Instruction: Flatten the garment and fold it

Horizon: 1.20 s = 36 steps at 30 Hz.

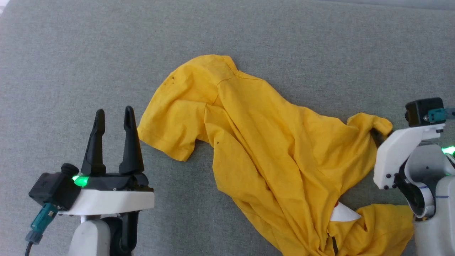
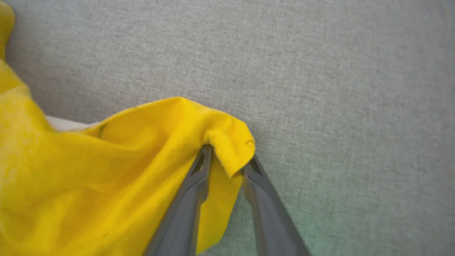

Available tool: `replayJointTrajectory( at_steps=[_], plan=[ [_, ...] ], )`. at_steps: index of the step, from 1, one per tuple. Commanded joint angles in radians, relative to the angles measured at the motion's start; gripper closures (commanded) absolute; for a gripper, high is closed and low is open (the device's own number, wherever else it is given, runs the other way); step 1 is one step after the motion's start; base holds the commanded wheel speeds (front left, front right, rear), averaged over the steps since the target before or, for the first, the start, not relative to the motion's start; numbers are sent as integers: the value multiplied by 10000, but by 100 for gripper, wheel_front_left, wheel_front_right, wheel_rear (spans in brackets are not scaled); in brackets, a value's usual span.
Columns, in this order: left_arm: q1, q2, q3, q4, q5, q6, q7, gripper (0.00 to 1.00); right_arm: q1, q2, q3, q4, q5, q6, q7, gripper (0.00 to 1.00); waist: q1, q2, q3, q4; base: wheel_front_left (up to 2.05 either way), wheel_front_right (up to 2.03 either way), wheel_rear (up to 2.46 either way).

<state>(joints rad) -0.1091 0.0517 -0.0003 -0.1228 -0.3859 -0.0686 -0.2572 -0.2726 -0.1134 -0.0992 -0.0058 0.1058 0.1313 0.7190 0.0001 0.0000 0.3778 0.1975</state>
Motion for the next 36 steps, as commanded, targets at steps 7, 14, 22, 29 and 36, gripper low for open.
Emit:
replayJointTrajectory(
  at_steps=[7,14,22,29,36],
  plan=[
    [-61,-14,182,72,-103,-47,-45,0,-736,-416,-261,-159,-266,-6,-405,100,-1,0,-140,-274,0,0,0],
    [-98,-14,118,84,-224,-70,-45,0,-906,-1781,-1442,-833,-1334,-6,-456,100,-1,0,14,-249,0,0,0],
    [-338,-14,105,303,-223,-228,-45,0,-984,-1903,-1912,162,-1941,-6,-1390,87,-1,0,449,-172,0,0,0],
    [-503,-14,125,425,-153,-319,-45,0,-1532,-1158,-1911,941,-2058,-6,-2157,0,-1,0,415,-328,0,0,0],
    [-258,-14,185,387,-71,-253,-45,0,-1443,-455,-1993,-352,-1459,-6,-2762,0,-1,0,-180,-597,0,0,0]
  ],
)
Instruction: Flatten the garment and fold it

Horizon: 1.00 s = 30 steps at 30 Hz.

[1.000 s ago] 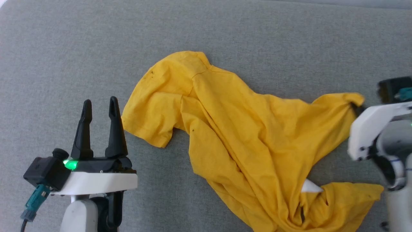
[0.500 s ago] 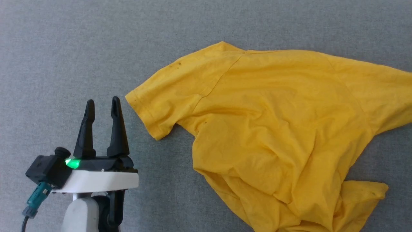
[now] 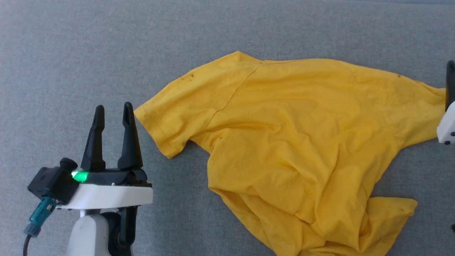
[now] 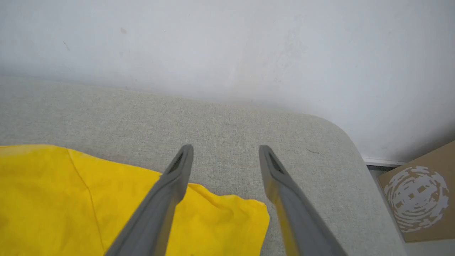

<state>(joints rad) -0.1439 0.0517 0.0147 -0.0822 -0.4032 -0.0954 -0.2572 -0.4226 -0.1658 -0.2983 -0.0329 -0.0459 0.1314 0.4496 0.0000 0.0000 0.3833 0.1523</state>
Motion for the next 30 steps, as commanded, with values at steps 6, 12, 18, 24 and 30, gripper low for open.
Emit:
replayJointTrajectory(
  at_steps=[6,12,18,24,30],
  plan=[
    [460,-14,95,-214,173,102,-45,0,1161,959,156,-1701,582,-7,-1407,0,0,0,-732,-330,0,0,0],
    [981,-14,161,-424,462,12,-45,0,2884,1148,345,-2224,1074,-7,-3333,0,0,0,-1103,-364,0,0,0],
    [1680,-15,316,-351,805,185,-45,0,4385,1153,449,-1520,2320,-7,-5084,0,0,0,-1421,-500,0,0,0],
    [1687,105,354,-27,1093,491,163,0,4666,1154,624,-905,2488,-7,-5924,0,0,0,-1439,-696,0,0,0],
    [752,688,263,395,1344,637,1673,0,4387,1154,769,-939,2345,-7,-6044,0,0,0,-1062,-790,0,0,0]
  ],
)
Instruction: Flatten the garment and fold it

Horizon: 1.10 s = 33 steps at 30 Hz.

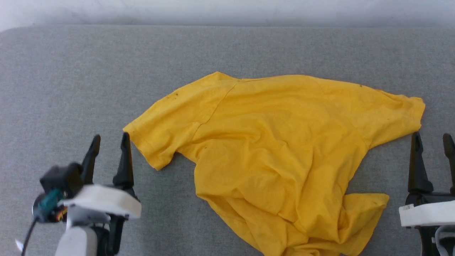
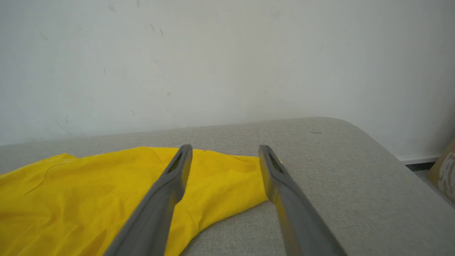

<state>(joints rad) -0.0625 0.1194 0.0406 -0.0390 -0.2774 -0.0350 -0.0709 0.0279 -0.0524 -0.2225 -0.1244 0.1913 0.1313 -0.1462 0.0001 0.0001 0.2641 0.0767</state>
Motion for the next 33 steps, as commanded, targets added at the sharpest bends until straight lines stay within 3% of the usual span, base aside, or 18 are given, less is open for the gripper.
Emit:
replayJointTrajectory(
  at_steps=[1,11,16,27,28,29,33],
  plan=[
    [-299,86,13,66,25,50,198,0,-170,21,23,-50,-37,-6,-89,0,-1,-1,223,-44,0,0,0],
    [-2282,1280,-52,1184,-442,-15,4477,0,-514,21,195,19,68,-6,-163,0,-1,-1,1172,-243,0,0,0],
    [-2551,1340,-62,1297,-973,75,6198,0,-582,22,123,64,71,-6,-198,0,-1,-1,1418,-287,0,0,0],
    [-2845,1028,-480,1756,-1560,-136,7051,0,-841,22,142,53,14,-6,-44,0,-1,-1,1774,-205,0,0,0],
    [-2896,1020,-556,1866,-1541,-179,7027,75,-873,22,144,55,4,-6,-25,0,-1,-1,1797,-194,0,0,0],
    [-2957,999,-637,1962,-1539,-242,6967,100,-908,22,143,56,-11,-6,-9,0,-1,-1,1811,-183,0,0,0],
    [-3075,933,-1007,2247,-1713,-560,6847,100,-996,22,110,102,-45,-6,21,0,-1,-1,1746,-143,0,0,0]
  ],
)
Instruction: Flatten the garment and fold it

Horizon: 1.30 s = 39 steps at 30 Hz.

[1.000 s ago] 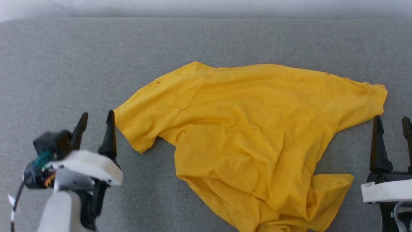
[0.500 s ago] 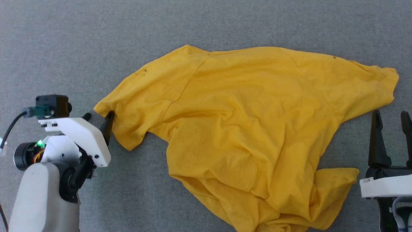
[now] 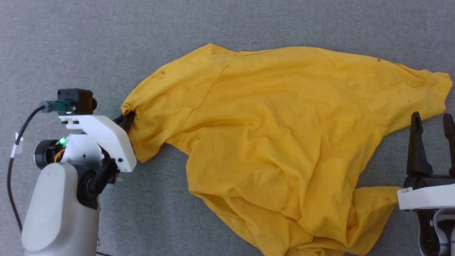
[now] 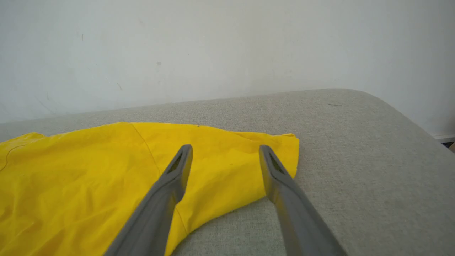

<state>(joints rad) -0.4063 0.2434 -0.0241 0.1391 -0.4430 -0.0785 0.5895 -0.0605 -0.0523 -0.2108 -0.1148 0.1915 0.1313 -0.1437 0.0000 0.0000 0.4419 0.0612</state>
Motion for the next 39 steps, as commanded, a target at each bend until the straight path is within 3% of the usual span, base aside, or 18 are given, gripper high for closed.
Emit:
replayJointTrajectory(
  at_steps=[1,6,15,23,28,33,39],
  plan=[
    [337,-305,-395,469,-72,-166,107,100,-115,20,-15,33,-51,-6,-1,0,0,0,-79,23,0,0,0],
    [350,-604,-55,237,-331,-115,-1027,100,-103,20,-33,206,-28,-6,-37,0,0,0,-443,50,0,0,0],
    [1556,-1353,1210,-1220,-1043,526,-3189,100,119,20,-37,360,10,-6,-20,0,0,0,-1146,88,0,0,0],
    [3666,-1196,2833,-2652,-1640,1216,-3353,100,444,20,-161,242,-88,-6,267,0,0,0,-1519,280,0,0,0],
    [4245,-1127,2995,-2985,-1755,1206,-3198,100,484,20,-247,84,-314,-6,672,0,0,0,-1606,533,0,0,0],
    [4058,-1278,2512,-3180,-1877,1004,-3102,100,-246,20,75,-179,-481,-6,1967,0,0,0,-1541,593,0,0,0],
    [3677,-1273,2079,-3365,-1822,828,-3052,100,-2102,20,-118,-24,-787,-6,5102,0,0,0,-1178,499,0,0,0]
  ],
)
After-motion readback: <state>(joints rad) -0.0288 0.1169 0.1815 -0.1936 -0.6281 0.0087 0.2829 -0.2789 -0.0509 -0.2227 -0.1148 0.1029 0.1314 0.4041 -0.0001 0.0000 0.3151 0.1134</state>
